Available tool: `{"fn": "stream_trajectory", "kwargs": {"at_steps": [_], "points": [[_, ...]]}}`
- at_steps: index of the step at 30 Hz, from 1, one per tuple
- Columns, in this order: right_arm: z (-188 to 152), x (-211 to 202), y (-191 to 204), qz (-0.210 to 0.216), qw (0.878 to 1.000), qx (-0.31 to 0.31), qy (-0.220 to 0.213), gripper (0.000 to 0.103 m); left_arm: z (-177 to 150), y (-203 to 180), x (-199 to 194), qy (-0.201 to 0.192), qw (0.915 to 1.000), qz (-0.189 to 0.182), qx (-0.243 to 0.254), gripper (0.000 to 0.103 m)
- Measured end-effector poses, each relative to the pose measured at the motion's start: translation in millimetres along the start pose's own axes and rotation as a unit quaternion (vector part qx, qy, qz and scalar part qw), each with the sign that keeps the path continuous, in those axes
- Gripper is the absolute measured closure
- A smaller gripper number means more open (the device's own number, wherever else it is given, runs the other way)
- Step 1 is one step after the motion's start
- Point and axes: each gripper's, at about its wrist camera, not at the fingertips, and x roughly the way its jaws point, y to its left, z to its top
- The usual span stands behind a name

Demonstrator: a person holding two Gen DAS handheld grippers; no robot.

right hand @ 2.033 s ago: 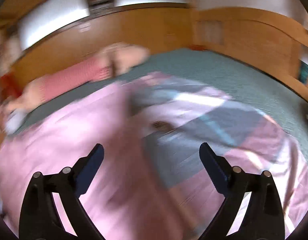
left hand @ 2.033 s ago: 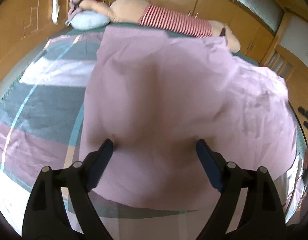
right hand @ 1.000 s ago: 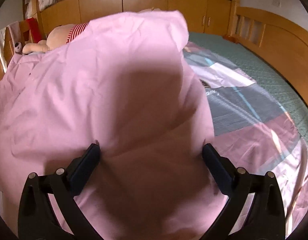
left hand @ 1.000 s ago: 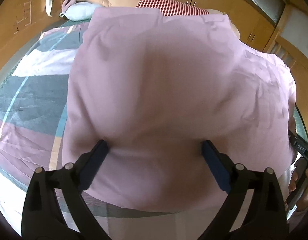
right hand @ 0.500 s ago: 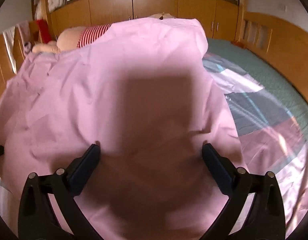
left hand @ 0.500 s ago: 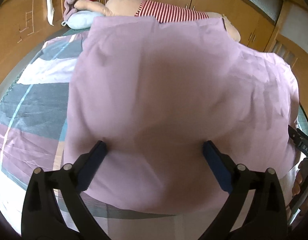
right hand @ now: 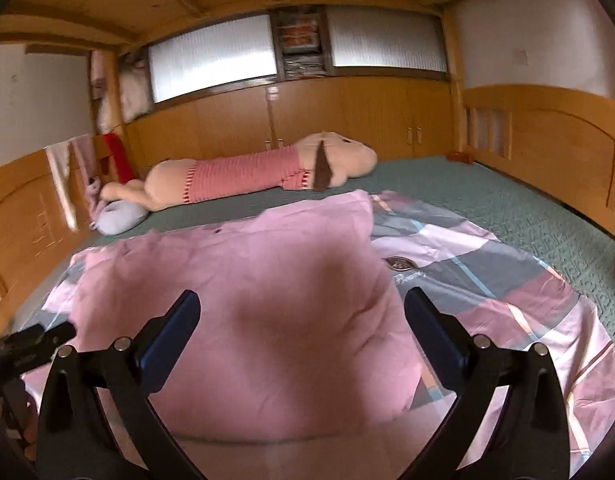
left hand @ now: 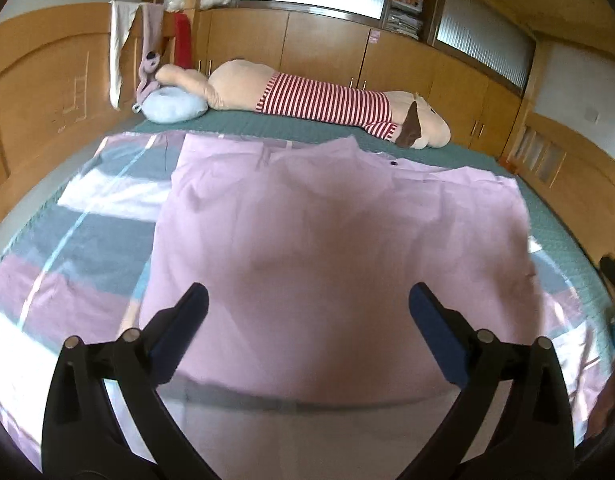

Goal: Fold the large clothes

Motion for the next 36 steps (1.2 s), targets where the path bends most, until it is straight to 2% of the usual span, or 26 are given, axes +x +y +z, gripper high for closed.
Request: {"fn": "stream_trajectory", "kwargs": {"at_steps": [3, 5, 7, 9, 14, 19, 25, 36], "points": [[-5, -10, 19, 0.005, 1.000, -0.030, 0.004, 0.001, -2, -16, -25, -0.001, 0.9997, -0.025, 0.001, 0.002], [-6, -20, 34, 0.008, 0.999, -0.054, -0.001, 0.001, -4, -30, -42, -0.019, 0.9994, -0.014, 0.024, 0.002], [-5, -32, 48, 0.002, 0.997, -0.075, -0.010, 0.001, -5, -43, -55, -0.036, 0.9982, 0.020, 0.044, 0.002], [-4, -39, 56, 0.003, 0.996, -0.090, -0.017, 0.001, -6, -52, -63, -0.046, 0.9965, 0.039, 0.057, 0.002], [0, -58, 65, -0.022, 0.994, -0.101, -0.045, 0.001, -6, -62, -85, -0.076, 0.9932, 0.054, 0.071, 0.002], [3, -64, 62, -0.032, 0.994, -0.089, -0.051, 0.001, -6, -61, -103, -0.091, 0.9924, 0.045, 0.069, 0.002], [2, -64, 64, -0.036, 0.994, -0.092, -0.049, 0.001, -12, -62, -107, -0.093, 0.9910, 0.051, 0.082, 0.002], [-1, -64, 70, -0.041, 0.992, -0.107, -0.054, 0.001, -10, -52, -105, -0.086, 0.9930, 0.049, 0.064, 0.002]]}}
